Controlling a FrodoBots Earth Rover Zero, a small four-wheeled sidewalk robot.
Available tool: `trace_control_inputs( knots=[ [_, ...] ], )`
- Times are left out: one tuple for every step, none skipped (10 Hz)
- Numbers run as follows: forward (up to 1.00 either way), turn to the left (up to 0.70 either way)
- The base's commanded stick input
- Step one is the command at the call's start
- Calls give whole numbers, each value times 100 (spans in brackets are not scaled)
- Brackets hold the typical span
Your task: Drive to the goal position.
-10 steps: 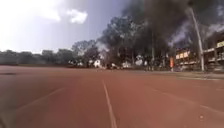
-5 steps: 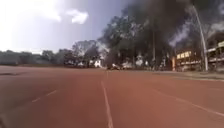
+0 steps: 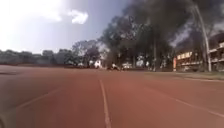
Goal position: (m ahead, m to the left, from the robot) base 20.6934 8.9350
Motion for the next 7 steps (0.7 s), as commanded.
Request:
trace_control_inputs(
  knots=[
    [70,0],
    [70,0],
    [70,0],
    [70,0],
    [70,0],
    [70,0],
    [70,0]
  ],
)
